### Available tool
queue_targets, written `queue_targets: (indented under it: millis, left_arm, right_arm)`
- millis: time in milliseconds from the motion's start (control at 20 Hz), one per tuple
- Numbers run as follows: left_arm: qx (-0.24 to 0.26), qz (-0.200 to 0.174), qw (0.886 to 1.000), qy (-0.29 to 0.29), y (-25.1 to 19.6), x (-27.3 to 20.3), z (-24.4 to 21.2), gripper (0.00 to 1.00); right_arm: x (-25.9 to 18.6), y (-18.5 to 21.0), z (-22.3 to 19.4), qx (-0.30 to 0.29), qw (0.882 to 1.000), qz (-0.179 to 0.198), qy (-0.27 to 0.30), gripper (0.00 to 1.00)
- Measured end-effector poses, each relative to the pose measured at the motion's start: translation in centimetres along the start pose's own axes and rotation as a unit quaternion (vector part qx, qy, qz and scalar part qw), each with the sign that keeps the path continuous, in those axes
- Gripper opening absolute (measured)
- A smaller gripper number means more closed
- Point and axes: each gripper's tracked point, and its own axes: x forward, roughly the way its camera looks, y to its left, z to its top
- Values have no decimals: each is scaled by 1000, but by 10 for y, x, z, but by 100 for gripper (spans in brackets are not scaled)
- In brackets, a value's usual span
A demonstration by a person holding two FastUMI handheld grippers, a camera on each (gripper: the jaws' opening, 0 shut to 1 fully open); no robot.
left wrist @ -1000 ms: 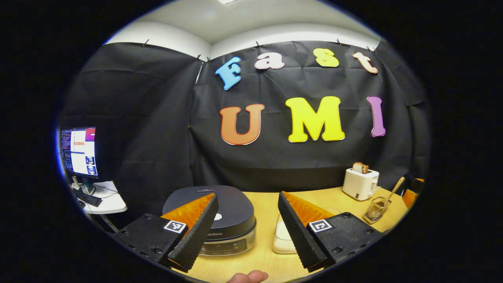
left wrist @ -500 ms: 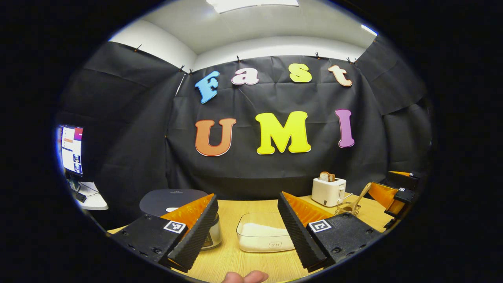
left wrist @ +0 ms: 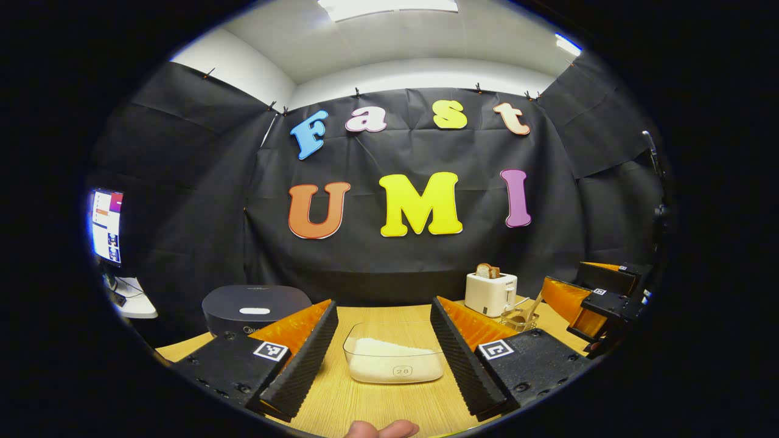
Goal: Close the left gripper, press the button to open the rice cooker; take a wooden spoon from the chopstick holder with the right hand, scoop a spoonful of rice and pour it into the rice cooker, then put the wooden spoon back into the chopstick holder.
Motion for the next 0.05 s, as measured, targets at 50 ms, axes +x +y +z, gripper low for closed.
queue_targets:
  millis: [50]
  left_arm:
    - [4, 3, 1000, 1, 1, -3, -1, 98]
  right_arm:
    - [0, 1, 0, 0, 1000, -1, -1, 96]
